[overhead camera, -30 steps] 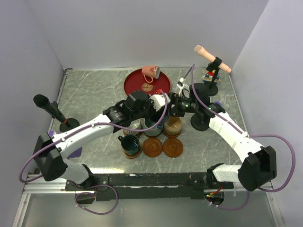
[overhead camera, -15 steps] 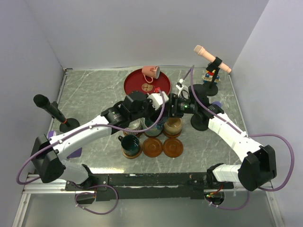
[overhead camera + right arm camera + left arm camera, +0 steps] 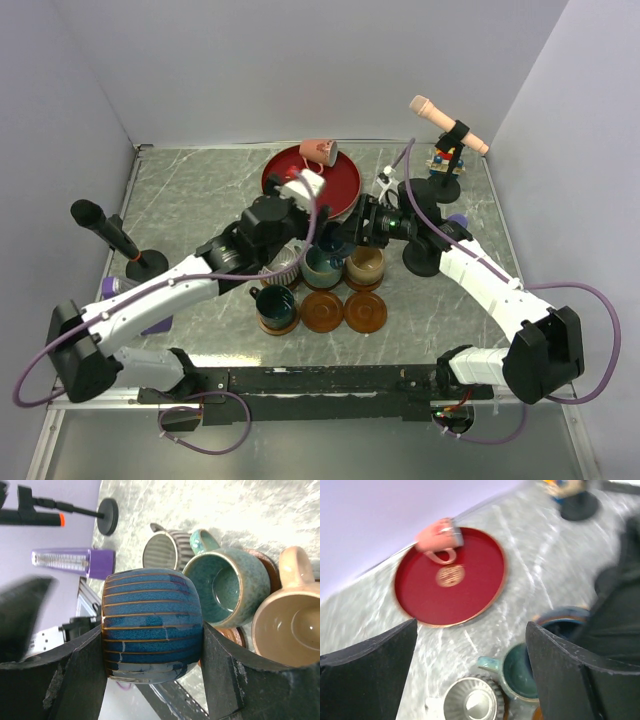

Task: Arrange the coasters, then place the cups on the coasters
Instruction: Place the cup on the coaster.

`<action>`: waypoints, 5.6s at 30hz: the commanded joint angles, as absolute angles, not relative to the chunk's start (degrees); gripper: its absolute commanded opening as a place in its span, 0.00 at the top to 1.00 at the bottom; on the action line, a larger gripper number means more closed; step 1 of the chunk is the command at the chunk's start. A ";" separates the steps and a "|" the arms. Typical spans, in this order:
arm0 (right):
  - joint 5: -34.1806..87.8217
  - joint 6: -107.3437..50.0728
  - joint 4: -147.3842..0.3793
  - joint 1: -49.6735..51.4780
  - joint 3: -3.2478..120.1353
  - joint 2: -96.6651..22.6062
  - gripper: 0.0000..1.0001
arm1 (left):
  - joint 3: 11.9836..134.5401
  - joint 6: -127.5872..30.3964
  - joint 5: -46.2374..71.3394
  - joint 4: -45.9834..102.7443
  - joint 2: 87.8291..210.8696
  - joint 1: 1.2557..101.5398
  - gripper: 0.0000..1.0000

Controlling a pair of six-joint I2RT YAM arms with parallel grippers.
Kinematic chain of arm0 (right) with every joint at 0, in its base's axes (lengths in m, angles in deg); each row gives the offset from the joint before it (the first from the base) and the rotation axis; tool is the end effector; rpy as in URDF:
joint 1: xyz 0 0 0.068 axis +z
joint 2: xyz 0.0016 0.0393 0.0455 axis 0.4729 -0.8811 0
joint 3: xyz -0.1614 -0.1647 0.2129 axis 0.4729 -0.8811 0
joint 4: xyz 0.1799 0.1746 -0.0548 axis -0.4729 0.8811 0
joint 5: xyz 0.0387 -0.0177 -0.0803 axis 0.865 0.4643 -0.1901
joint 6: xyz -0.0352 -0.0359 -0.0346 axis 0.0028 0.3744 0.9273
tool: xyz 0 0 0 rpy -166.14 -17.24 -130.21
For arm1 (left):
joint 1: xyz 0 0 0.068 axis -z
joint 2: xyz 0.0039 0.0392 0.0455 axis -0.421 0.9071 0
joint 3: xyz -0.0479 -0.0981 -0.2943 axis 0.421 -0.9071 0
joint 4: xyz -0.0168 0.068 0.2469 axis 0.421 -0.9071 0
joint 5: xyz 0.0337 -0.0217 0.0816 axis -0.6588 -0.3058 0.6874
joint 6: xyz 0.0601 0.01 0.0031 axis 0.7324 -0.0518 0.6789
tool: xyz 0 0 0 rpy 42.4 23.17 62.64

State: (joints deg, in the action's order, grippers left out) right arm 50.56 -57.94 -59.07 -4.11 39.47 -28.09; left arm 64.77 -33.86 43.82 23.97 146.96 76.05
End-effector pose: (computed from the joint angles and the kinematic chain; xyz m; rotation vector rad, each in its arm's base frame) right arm 0.2372 0.1321 0.3415 -0.1224 2.2491 1.1781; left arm 0.1962 -0.2152 0.4033 0.5376 1.6805 -0.2534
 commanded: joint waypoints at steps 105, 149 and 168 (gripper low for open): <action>38.00 -21.73 -31.20 5.70 55.23 -27.24 1.00 | 65.78 -29.98 -2.49 10.98 145.22 74.21 0.86; -25.39 -84.76 -21.96 43.85 51.02 -41.73 1.00 | 57.25 -56.70 16.86 23.82 131.86 37.03 0.03; -26.61 -78.95 -30.42 43.85 46.09 -48.23 1.00 | 57.17 -56.00 14.84 23.90 132.30 37.03 0.03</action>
